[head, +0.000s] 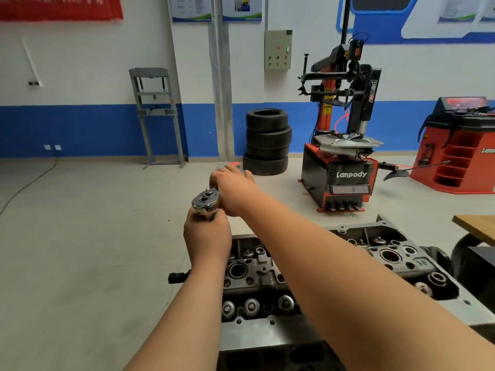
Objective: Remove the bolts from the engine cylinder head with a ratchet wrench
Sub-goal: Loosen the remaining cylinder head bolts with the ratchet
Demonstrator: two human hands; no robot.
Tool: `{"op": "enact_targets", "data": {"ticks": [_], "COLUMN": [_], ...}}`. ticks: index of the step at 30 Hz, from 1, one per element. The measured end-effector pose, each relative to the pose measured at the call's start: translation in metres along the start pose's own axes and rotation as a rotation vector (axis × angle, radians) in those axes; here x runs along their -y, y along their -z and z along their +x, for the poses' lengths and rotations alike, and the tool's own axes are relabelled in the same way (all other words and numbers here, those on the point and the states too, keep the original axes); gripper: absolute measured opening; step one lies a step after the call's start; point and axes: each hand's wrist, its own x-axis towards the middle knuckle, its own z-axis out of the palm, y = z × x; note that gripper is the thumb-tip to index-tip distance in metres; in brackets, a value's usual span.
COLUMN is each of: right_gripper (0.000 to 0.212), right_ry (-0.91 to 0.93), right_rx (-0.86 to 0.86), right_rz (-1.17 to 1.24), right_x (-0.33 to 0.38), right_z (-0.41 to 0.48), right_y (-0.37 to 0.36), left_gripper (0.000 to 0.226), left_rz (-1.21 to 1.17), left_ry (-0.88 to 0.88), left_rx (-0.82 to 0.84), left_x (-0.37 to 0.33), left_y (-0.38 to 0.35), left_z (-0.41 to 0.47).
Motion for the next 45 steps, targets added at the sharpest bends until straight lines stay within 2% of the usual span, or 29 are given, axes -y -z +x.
{"op": "enact_targets", "data": {"ticks": [3,8,12,16,19,21,25,28,31,33,36,42,45], "right_gripper": [0.034,0.042,0.047,0.053,0.063,0.055,0.042,0.05,0.064,0.064,0.064,0.051,0.053], "right_ry": [-0.069,-0.222,-0.334,-0.16,-0.096,-0.113,-0.123,-0.131,-0.083,-0.033,0.025,-0.103,-0.183], "right_rx": [-0.03,-0.016,0.032,-0.061,-0.039,-0.037,-0.072,-0.062,-0.037,-0.015,-0.016,-0.029,-0.023], "right_rz": [-0.036,-0.311,-0.508,-0.451,-0.431,-0.377,-0.329,-0.202,-0.189,-0.209,-0.231,-0.441,-0.394], "right_x": [-0.007,-0.014,0.013,0.046,0.058,0.053,0.011,-0.016,-0.009,0.004,0.011,-0.001,0.004], "right_z": [-0.014,-0.064,-0.119,-0.176,-0.185,-0.172,-0.13,-0.091,-0.053,-0.036,-0.03,-0.077,-0.13], "right_y": [0.004,0.02,0.032,0.036,0.039,0.043,0.036,0.023,0.01,0.005,0.005,0.033,0.043], "left_gripper": [0.011,0.012,0.016,0.016,0.016,0.016,0.003,0.009,0.007,0.006,0.016,0.012,0.003], "left_rz": [0.003,0.045,0.155,0.26,0.295,0.297,0.105,0.012,-0.04,-0.037,-0.044,-0.018,0.066], "left_ry": [-0.009,-0.036,-0.074,-0.154,-0.186,-0.181,-0.074,-0.024,0.027,0.032,0.019,0.002,-0.025], "left_rx": [0.01,0.024,-0.004,0.009,0.026,0.028,0.023,0.031,0.074,0.077,0.052,0.059,0.041], "left_x": [0.001,-0.002,-0.007,-0.006,-0.006,-0.005,-0.004,-0.001,0.0,0.0,-0.001,-0.002,-0.002], "left_y": [-0.002,-0.003,-0.001,0.0,0.003,0.005,0.004,0.006,0.005,0.006,0.007,0.002,-0.002], "left_z": [0.001,-0.003,-0.004,-0.005,-0.006,-0.005,-0.01,-0.01,-0.007,-0.005,-0.005,-0.009,-0.005]}}
